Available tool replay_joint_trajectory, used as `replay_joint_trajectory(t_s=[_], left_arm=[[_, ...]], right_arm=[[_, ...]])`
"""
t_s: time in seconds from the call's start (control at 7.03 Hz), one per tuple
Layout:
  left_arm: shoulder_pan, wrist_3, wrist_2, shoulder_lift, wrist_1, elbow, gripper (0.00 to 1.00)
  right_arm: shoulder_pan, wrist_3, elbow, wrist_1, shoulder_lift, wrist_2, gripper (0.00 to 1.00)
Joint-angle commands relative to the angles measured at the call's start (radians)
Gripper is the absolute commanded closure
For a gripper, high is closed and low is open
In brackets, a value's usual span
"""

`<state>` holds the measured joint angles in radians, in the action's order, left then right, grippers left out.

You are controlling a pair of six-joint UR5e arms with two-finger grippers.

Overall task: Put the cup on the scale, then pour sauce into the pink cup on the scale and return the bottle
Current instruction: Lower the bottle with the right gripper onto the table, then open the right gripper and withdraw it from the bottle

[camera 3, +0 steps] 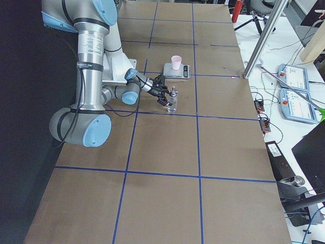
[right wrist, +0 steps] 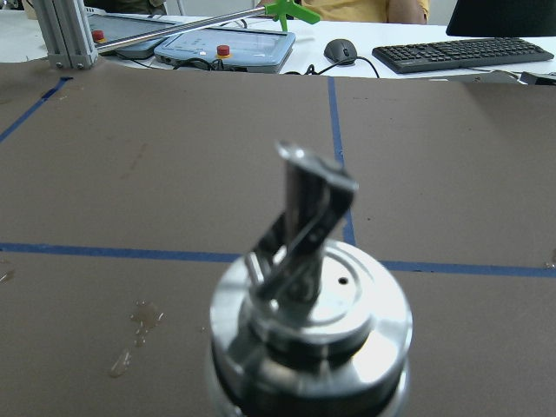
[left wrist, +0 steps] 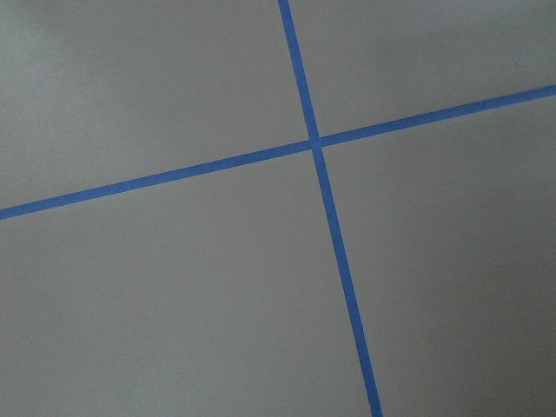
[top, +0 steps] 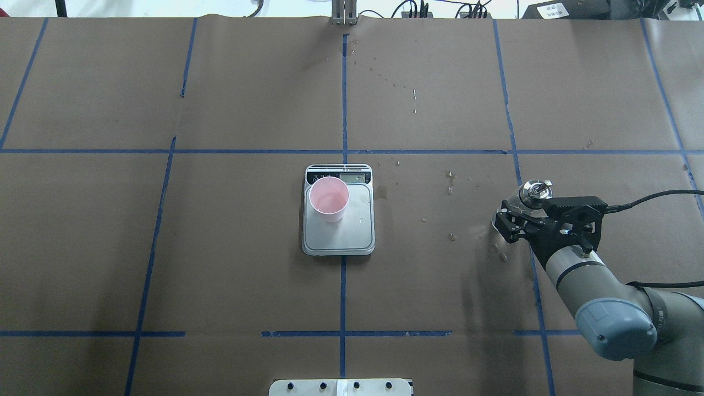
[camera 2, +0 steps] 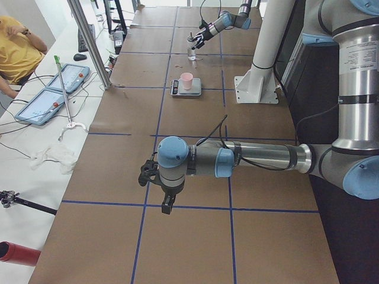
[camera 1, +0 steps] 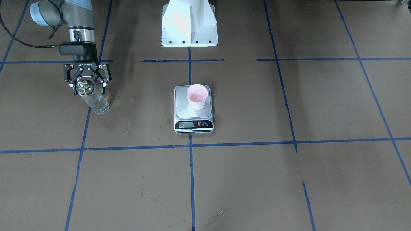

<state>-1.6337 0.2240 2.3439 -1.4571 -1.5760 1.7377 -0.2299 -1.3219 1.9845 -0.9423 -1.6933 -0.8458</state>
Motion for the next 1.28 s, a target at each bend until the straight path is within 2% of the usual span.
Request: replay_joint_trajectory(t_s=[0.0, 0.14, 0.28, 0.57, 0.71, 1.14], left_arm=[[0.000, 0.000, -0.001, 0.001, 0.001, -0.003, 0.00], [0.000, 0.000, -0.002, 0.001, 0.001, -0.003, 0.00], [0.000, 0.000, -0.002, 0.001, 0.002, -0.003, 0.00], [0.000, 0.000, -0.002, 0.001, 0.002, -0.003, 0.00], [0.000, 0.000, -0.002, 0.001, 0.001, -0.001, 0.00], [0.000, 0.000, -0.002, 0.001, 0.001, -0.001, 0.00]], right_arm=[[0.047, -0.019, 0.000, 0.013, -0.009, 0.020, 0.00], [0.059, -0.019, 0.002, 0.013, -0.029, 0.014, 0.00], [0.058, -0.014, 0.010, 0.020, -0.095, -0.007, 0.00], [0.053, 0.121, 0.011, 0.211, -0.243, -0.085, 0.00], [0.019, 0.188, -0.010, 0.268, -0.267, -0.135, 0.00], [-0.300, 0.440, -0.036, 0.286, -0.269, -0.471, 0.00]])
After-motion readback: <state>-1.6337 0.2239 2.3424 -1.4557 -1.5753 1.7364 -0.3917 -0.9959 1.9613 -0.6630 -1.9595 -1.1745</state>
